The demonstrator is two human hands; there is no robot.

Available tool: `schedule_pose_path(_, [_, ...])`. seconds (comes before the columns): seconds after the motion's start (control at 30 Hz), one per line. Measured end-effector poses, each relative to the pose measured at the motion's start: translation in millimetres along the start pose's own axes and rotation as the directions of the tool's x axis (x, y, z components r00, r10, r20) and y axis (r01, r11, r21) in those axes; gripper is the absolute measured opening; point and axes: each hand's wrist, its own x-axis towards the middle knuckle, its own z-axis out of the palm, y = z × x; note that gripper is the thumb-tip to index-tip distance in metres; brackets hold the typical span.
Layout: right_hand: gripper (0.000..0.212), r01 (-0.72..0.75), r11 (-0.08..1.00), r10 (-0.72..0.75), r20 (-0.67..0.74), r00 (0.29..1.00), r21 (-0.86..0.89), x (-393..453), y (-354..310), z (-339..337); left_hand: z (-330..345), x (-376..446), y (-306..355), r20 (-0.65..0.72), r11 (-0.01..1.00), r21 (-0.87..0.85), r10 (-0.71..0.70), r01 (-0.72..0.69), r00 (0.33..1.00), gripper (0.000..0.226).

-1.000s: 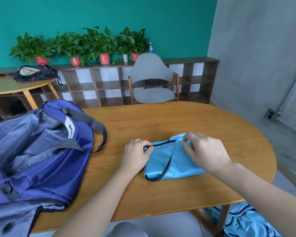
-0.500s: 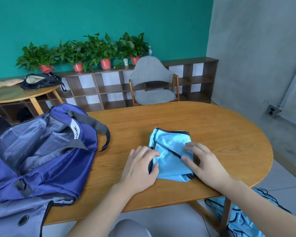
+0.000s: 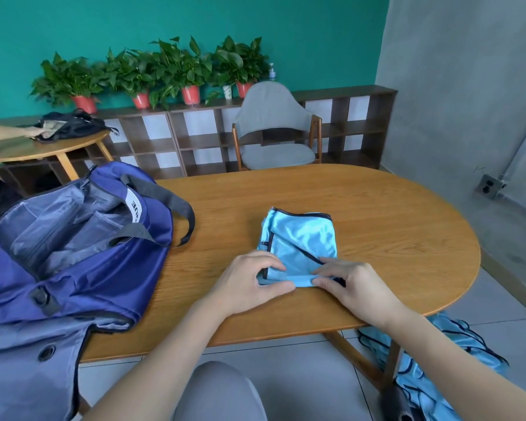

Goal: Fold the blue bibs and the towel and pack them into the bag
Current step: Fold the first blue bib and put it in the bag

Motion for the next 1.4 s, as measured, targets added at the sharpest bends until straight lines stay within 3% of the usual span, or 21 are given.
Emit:
schedule_pose_path(0.1, [0.015,-0.023,1.0,0.024,-0.096,0.995,0.003,0,0,-2,4,0,-1,0.03,0.997,0.072,-0.021,0.018,0.999,0.058])
schedule_pose_path(0.2, [0.015,0.018,1.0,-0.015,-0.123,0.992,0.022,-2,-3,-2,8,2,-7,-0.068,0.996,0.066,0.061,-0.057,0.996,0.026])
schedule_pose_path(0.27, [0.019,0.011,0.999,-0.009,-0.074,0.997,0.032,-2,-5,-5,7,1,-6,-0.123,0.994,0.079,0.084,-0.075,0.989,0.017])
schedule_pose_path(0.4, [0.063,-0.013,1.0,0.015,0.08,0.997,-0.028,-3,-9,-6,3,-5,4,-0.249,1.0,0.001,-0.006,0.007,0.968,0.012])
schedule_pose_path(0.47, [0.053,-0.038,0.999,0.039,0.034,0.999,-0.017,0,-7,-4,4,-6,6,-0.331,0.999,-0.043,-0.038,0.025,0.943,0.012])
schedule_pose_path(0.53, [0.02,-0.06,0.998,0.061,-0.032,0.998,0.021,3,-4,-4,3,-5,7,-0.397,0.99,-0.134,-0.098,0.048,0.912,0.014])
schedule_pose_path(0.57, [0.027,-0.079,0.996,0.081,-0.049,0.996,0.048,4,-1,-4,2,-5,8,-0.414,0.982,-0.18,-0.132,0.062,0.901,0.015])
schedule_pose_path(0.63, [0.039,-0.115,0.986,0.122,-0.053,0.991,0.117,4,-2,-6,0,-3,7,-0.412,0.967,-0.24,-0.178,0.082,0.893,0.021])
schedule_pose_path(0.8, [0.03,-0.138,0.975,0.155,-0.089,0.984,0.176,9,-4,-8,-1,-2,2,-0.394,0.978,-0.203,-0.128,0.049,0.91,0.034])
schedule_pose_path(0.9, [0.024,-0.131,0.965,0.159,-0.108,0.981,0.228,11,-7,-7,-1,-3,1,-0.372,0.988,-0.151,-0.043,-0.015,0.927,0.031])
schedule_pose_path(1.0, [0.021,-0.134,0.96,0.167,-0.121,0.979,0.244,13,-10,-6,-1,-3,-1,-0.349,0.985,-0.167,-0.11,0.054,0.931,0.019])
schedule_pose_path(1.23, [0.033,-0.249,0.963,0.263,-0.153,0.953,0.102,20,-4,-2,2,5,-10,-0.302,0.962,-0.201,-0.24,0.185,0.923,0.042])
schedule_pose_path(1.33, [0.031,-0.312,0.95,0.311,-0.183,0.932,0.025,23,-3,1,0,10,-11,-0.291,0.95,-0.139,-0.308,0.279,0.906,0.031])
schedule_pose_path(1.4, [0.033,-0.322,0.946,0.324,-0.245,0.914,0.05,23,-2,4,-2,9,-8,-0.333,0.962,-0.075,-0.273,0.264,0.903,0.049])
